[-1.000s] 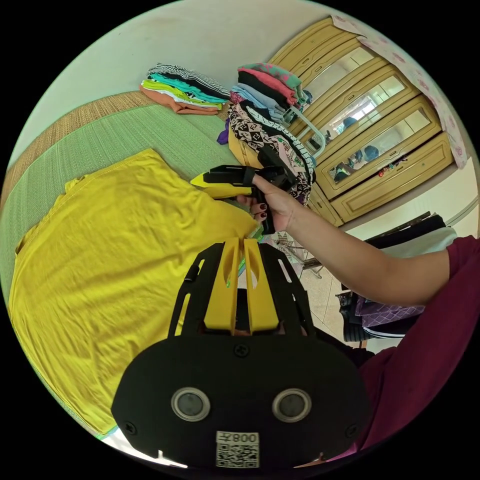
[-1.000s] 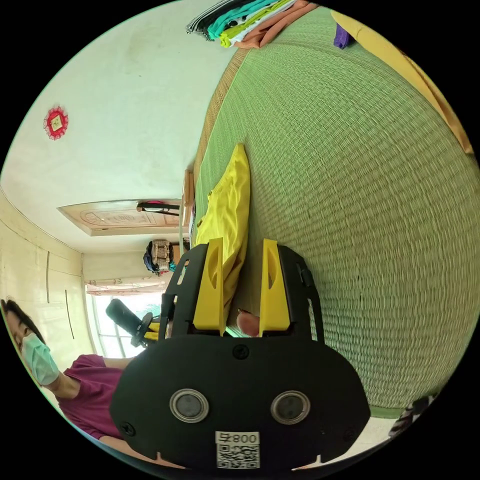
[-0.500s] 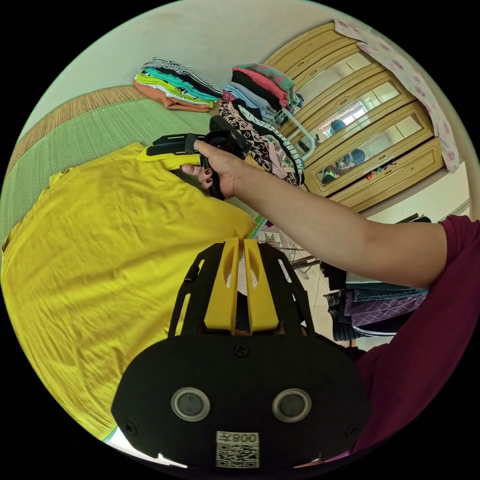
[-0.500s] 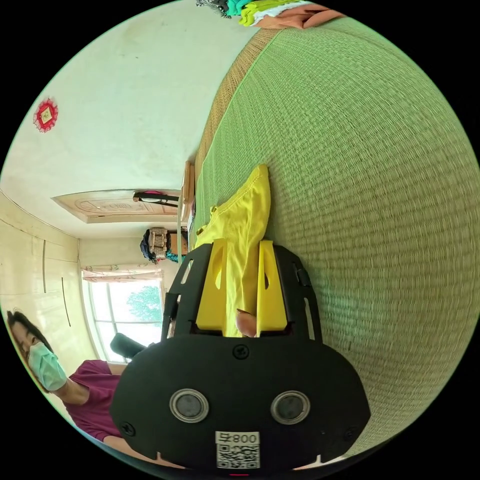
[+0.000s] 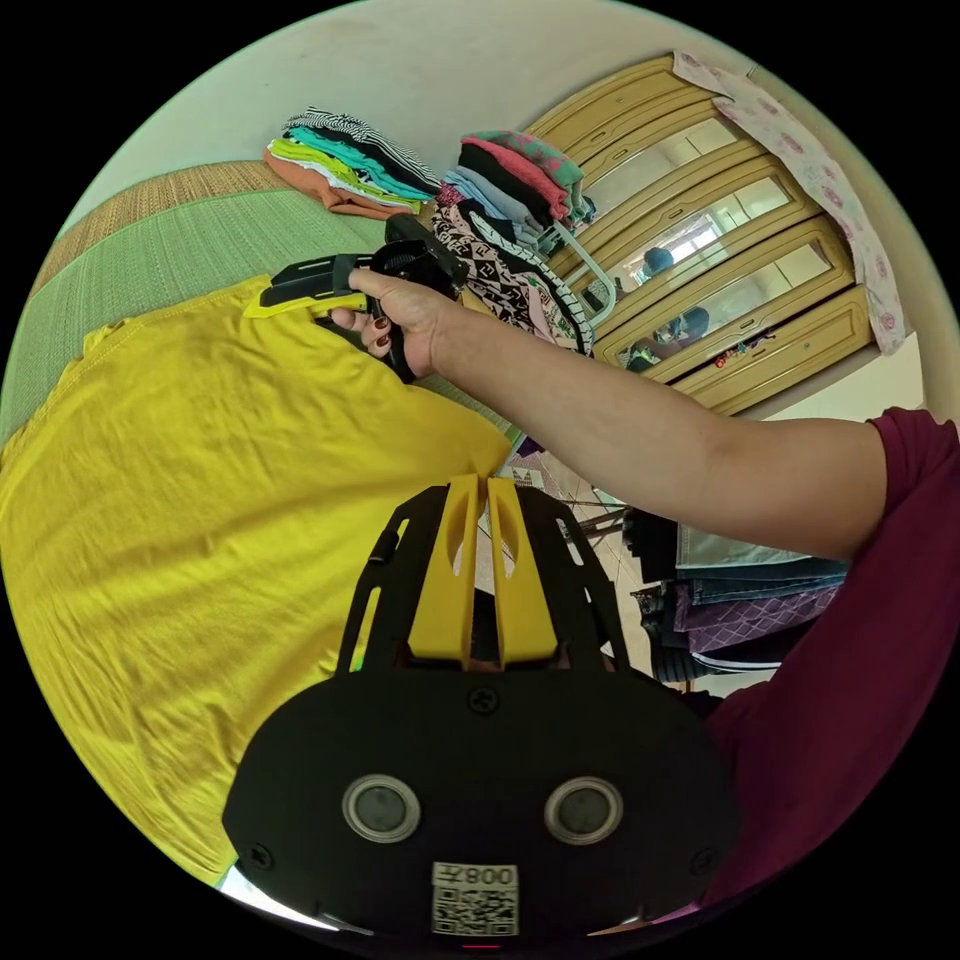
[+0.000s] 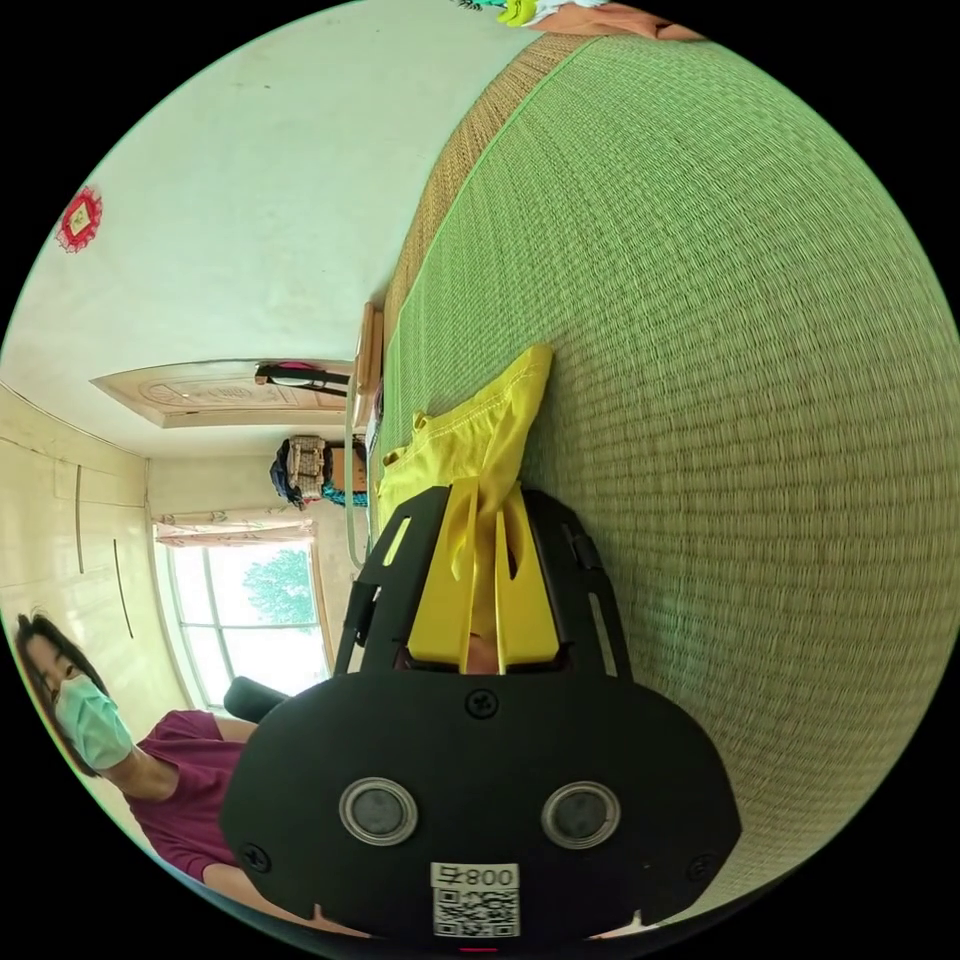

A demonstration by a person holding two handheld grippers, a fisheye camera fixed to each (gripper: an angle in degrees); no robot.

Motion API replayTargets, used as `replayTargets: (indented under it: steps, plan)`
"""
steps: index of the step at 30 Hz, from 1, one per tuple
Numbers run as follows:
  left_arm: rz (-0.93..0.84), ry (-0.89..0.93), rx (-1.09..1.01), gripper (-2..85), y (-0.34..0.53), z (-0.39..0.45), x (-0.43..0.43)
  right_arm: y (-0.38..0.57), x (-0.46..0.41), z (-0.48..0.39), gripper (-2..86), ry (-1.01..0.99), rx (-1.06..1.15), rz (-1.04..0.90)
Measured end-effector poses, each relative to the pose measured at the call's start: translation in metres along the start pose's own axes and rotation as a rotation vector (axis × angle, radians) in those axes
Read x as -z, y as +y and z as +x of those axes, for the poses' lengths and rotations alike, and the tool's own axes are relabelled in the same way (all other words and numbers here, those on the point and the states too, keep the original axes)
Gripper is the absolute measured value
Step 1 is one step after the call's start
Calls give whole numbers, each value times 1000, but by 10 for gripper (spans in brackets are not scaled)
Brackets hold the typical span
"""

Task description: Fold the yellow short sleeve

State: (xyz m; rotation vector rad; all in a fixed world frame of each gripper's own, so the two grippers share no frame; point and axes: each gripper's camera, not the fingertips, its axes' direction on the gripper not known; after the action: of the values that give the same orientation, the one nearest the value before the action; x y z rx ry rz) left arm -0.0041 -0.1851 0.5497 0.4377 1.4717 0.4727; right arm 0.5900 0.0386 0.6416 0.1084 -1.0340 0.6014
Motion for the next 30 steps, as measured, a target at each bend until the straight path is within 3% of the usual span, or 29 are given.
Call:
replayTargets:
  steps: [17,30]
  plan:
    - [183,78,18,12,90,-10,133,11,-67,-67,7,65,123,107]
    - [429,60,231,11,248,-55,297,20,-237,-176,6,174,301,93]
